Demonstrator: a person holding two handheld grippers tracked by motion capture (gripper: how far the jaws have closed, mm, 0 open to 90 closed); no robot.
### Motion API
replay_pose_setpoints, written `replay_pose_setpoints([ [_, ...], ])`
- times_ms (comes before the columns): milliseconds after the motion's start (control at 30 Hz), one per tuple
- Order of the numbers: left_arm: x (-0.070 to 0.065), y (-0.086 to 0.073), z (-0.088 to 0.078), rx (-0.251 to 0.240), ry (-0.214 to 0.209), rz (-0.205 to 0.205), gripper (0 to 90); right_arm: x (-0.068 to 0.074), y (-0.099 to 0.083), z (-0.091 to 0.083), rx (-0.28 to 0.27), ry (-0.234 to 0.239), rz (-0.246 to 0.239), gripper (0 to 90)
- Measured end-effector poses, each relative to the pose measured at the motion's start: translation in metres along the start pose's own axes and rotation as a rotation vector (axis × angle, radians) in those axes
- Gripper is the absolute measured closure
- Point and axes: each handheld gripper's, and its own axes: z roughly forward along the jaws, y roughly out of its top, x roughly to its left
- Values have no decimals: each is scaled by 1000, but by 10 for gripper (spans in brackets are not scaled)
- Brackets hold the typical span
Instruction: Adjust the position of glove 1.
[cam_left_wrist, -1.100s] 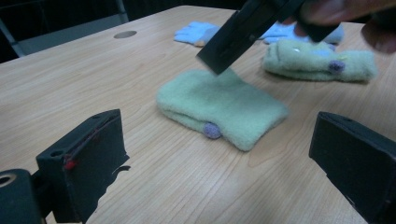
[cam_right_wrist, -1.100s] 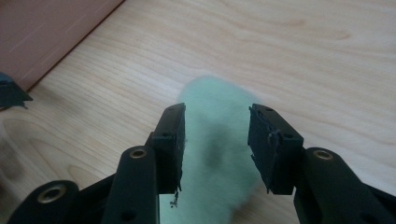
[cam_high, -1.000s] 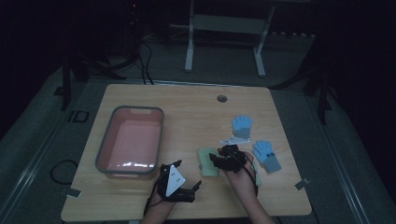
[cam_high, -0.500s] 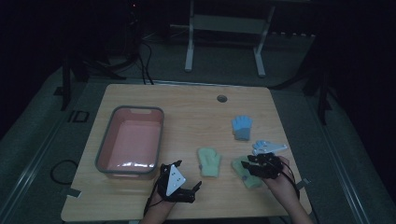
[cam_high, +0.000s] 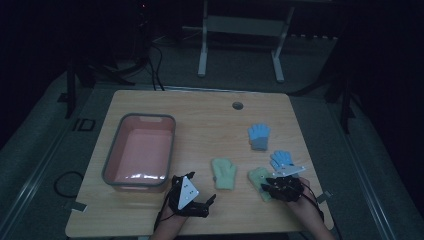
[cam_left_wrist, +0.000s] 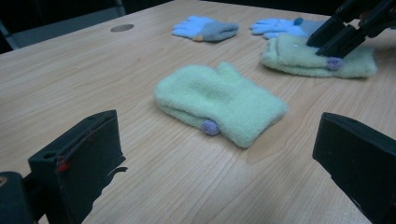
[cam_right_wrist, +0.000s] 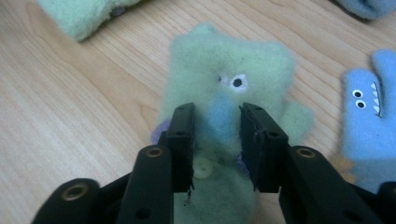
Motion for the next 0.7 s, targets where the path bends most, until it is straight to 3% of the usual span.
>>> replay_pose_setpoints([
  [33, 0, 0, 0, 0, 0, 0, 15, 1, 0, 1, 4, -9, 13, 804],
  [100, 0, 0, 0, 1, 1, 1, 15, 3, 2, 1, 13, -25, 26, 838],
  [233, 0, 0, 0, 0, 1, -1, 15, 5, 4, 1, 7, -49, 43, 849],
  [267, 0, 0, 0, 1, 2, 0, 15, 7, 12, -3, -21, -76, 92, 857],
  [467, -1, 0, 0, -2, 9, 3, 15, 9, 34, -11, -39, -141, 154, 860],
  [700, 0, 0, 0, -3, 12, 0, 15, 15, 55, -11, -48, -210, 169, 862],
])
